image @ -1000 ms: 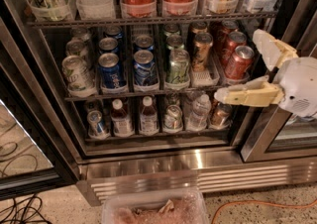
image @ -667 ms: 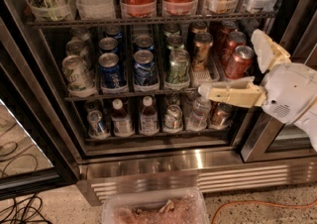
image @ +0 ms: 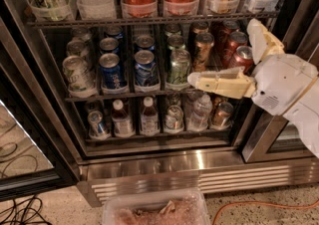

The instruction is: Pick orange can from top shelf of fridge

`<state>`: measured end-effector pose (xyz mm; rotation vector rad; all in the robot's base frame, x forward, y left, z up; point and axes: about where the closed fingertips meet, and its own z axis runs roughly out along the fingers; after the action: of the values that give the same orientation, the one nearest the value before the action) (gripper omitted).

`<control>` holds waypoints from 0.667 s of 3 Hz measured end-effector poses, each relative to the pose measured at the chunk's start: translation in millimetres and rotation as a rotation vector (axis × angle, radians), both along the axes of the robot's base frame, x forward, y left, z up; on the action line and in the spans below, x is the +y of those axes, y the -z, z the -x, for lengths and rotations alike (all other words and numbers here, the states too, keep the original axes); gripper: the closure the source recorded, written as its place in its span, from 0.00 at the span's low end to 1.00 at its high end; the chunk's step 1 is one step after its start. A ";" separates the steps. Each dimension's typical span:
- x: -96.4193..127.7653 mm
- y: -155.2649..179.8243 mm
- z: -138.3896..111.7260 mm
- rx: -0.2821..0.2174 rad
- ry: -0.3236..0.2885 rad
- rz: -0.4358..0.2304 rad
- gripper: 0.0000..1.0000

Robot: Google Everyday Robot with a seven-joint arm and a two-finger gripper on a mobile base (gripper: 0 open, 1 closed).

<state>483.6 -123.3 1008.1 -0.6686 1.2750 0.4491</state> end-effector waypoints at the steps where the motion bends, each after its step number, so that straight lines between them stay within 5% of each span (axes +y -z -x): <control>1: 4.9 2.0 -8.4 -0.017 0.035 -0.013 0.00; 2: 1.3 7.2 -23.4 -0.024 0.120 -0.061 0.00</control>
Offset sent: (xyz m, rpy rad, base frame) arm 0.0451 -0.0038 -0.0161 0.0607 -0.0935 -0.2715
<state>507.0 -122.0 1000.9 -0.5421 1.2660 0.3785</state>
